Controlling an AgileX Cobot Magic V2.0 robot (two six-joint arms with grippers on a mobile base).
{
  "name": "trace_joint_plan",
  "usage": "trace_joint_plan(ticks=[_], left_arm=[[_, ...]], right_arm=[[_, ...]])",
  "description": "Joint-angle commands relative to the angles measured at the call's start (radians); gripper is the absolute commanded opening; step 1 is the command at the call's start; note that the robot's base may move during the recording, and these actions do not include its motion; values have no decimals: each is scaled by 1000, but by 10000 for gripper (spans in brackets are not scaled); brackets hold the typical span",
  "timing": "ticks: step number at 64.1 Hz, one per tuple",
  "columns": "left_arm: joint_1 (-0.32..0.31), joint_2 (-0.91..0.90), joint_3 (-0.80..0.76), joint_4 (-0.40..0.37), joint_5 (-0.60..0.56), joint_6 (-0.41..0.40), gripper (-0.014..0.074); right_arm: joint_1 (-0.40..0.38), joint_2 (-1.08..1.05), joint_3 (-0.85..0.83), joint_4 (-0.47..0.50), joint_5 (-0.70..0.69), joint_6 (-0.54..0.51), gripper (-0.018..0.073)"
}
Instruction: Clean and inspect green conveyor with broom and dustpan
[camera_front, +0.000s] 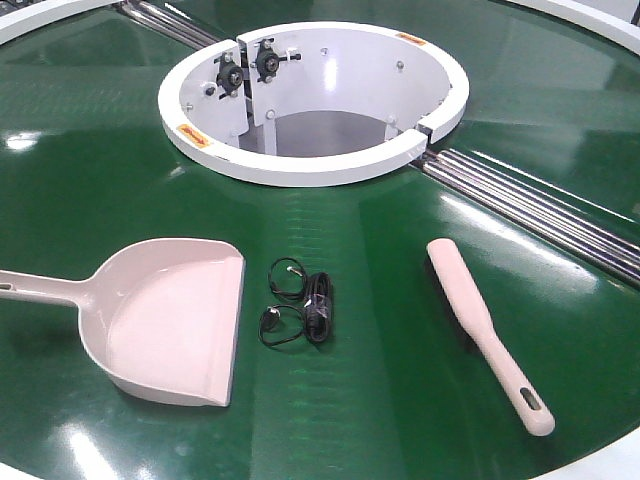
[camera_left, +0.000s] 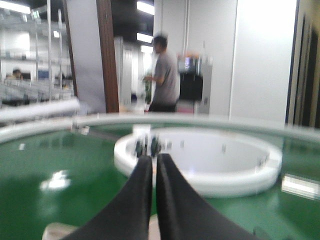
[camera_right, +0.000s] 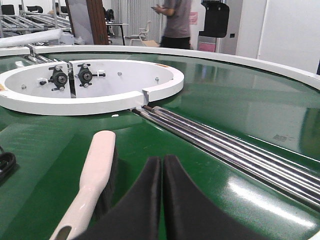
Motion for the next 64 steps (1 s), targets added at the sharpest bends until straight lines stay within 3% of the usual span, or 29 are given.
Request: trace_joint_plan(ticks=[1,15,24,52,64], left_arm=[[1,36,-132,-35,-69,-8,-6],[1,244,-422,50,264,2,-6],[1,358,-486,90,451,1,-6],[1,515,-486,50,565,-11,15],[1,556,-486,50,582,-10,147]], right_arm=[[-6,-11,4,2,-79,-7,-8],[-6,-11,4,47,-79,-7,-8],[-6,-11,4,57,-79,-7,-8],[-6,-11,4,57,-79,-7,-8],[-6,-11,4,57,-79,-7,-8]])
